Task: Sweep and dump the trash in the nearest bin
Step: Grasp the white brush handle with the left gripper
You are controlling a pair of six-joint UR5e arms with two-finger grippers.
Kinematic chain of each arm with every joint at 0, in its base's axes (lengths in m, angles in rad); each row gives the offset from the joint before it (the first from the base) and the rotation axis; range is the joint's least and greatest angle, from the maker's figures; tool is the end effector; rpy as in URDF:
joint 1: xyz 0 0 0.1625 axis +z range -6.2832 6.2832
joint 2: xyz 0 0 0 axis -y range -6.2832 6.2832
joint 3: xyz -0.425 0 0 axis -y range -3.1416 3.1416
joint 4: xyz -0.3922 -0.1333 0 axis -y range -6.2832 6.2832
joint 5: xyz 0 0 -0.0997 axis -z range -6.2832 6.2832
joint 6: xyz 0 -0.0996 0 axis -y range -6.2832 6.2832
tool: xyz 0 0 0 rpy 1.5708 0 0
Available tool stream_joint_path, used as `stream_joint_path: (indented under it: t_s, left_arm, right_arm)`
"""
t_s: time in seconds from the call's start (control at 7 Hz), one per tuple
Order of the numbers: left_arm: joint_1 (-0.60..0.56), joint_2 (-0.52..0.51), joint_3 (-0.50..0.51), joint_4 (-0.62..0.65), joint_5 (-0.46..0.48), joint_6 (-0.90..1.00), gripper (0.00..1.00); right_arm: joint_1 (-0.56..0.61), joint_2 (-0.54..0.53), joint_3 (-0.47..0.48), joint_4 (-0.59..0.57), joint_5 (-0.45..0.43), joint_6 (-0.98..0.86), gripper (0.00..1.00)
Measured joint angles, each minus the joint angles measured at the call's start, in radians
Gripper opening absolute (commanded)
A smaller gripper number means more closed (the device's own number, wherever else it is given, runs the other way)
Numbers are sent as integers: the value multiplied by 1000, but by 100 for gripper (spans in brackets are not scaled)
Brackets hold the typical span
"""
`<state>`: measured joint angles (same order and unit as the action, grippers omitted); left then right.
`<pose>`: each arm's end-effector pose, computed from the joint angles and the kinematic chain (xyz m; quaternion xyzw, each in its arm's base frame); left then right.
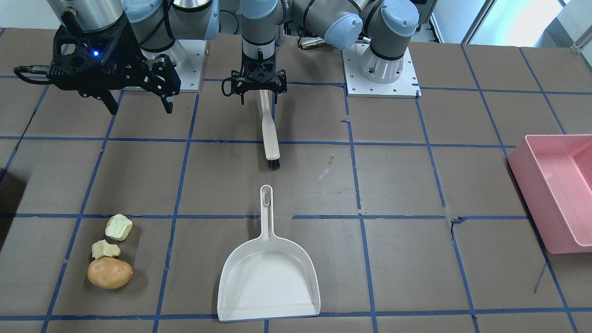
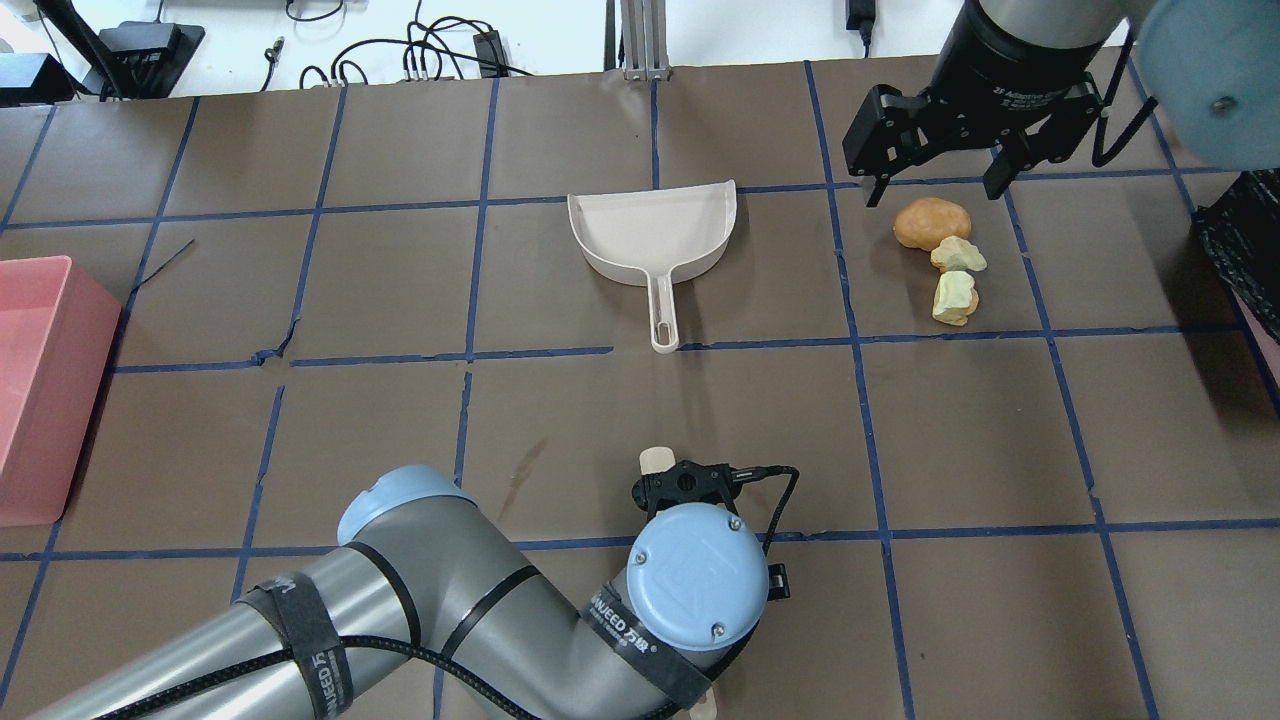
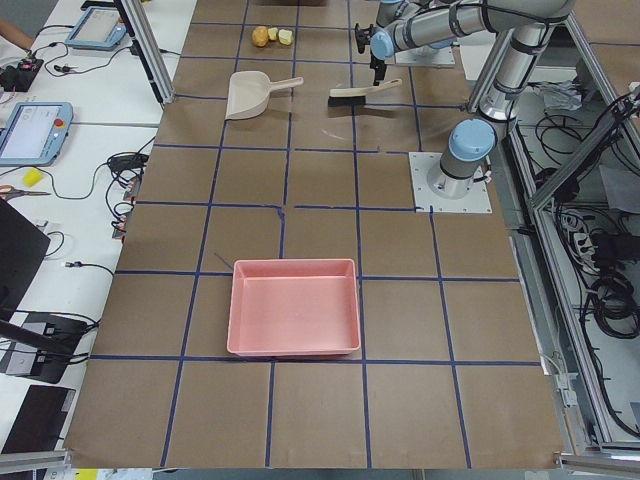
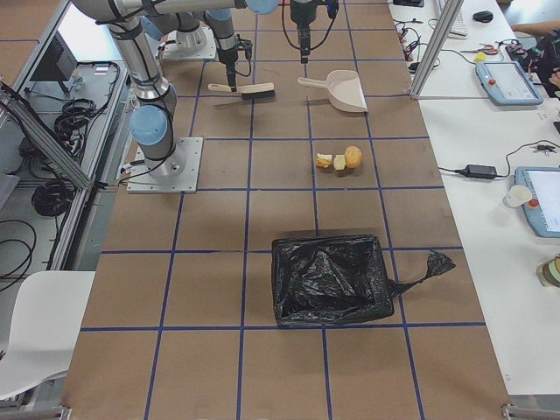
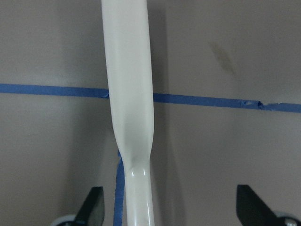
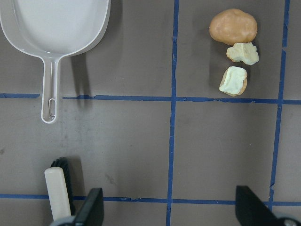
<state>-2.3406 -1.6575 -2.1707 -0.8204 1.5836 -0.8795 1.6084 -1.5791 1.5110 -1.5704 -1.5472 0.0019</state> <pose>-0.4052 -0.2283 0.2442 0.0550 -0.9980 0.0263 0.0191 0.1541 -0.4885 0.5216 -0.0182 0.9992 -0.0336 0.0125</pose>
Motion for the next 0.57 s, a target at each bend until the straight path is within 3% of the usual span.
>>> stream_joint_path:
  t_s: [0.57]
  left_arm:
    - [-43,0,-51,47,2,-86,100]
  right_arm:
    - [-5,3,0,4,-6,4,100]
